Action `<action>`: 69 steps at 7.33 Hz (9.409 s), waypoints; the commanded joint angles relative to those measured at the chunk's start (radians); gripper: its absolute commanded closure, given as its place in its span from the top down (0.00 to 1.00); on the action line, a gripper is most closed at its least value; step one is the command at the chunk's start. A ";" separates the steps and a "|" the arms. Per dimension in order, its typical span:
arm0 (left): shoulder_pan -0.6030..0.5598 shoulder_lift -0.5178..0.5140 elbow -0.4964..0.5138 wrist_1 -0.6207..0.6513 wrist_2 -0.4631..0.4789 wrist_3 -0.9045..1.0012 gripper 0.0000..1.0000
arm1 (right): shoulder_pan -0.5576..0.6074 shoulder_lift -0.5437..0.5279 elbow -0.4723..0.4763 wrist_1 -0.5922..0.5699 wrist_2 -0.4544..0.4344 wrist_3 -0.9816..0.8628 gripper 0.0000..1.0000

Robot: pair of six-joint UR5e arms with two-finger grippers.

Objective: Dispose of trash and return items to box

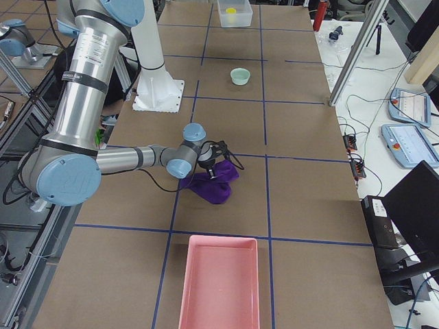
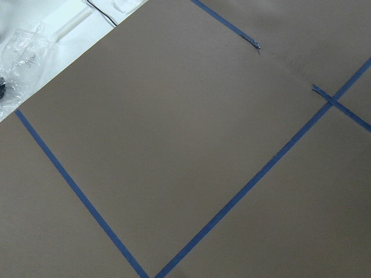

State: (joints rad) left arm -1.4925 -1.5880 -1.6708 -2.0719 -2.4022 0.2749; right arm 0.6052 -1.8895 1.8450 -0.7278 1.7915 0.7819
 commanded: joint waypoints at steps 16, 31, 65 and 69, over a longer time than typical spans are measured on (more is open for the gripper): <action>0.070 -0.061 -0.059 0.001 0.032 -0.329 1.00 | 1.185 0.236 -0.308 -0.808 0.463 -1.547 1.00; 0.977 -0.271 -0.115 0.001 0.706 -1.720 0.34 | 1.078 0.225 -0.294 -0.667 0.533 -1.024 0.77; -0.115 0.196 -0.081 0.078 0.189 -0.094 1.00 | 1.076 0.227 -0.264 -0.624 0.548 -0.988 0.78; -0.075 0.161 -0.132 0.392 0.184 -0.115 1.00 | 1.013 0.202 -0.247 -0.660 0.507 -0.980 1.00</action>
State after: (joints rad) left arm -1.5920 -1.4237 -1.8185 -1.7909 -2.2141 0.1515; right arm 1.6370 -1.6694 1.5975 -1.3782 2.3307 -0.1989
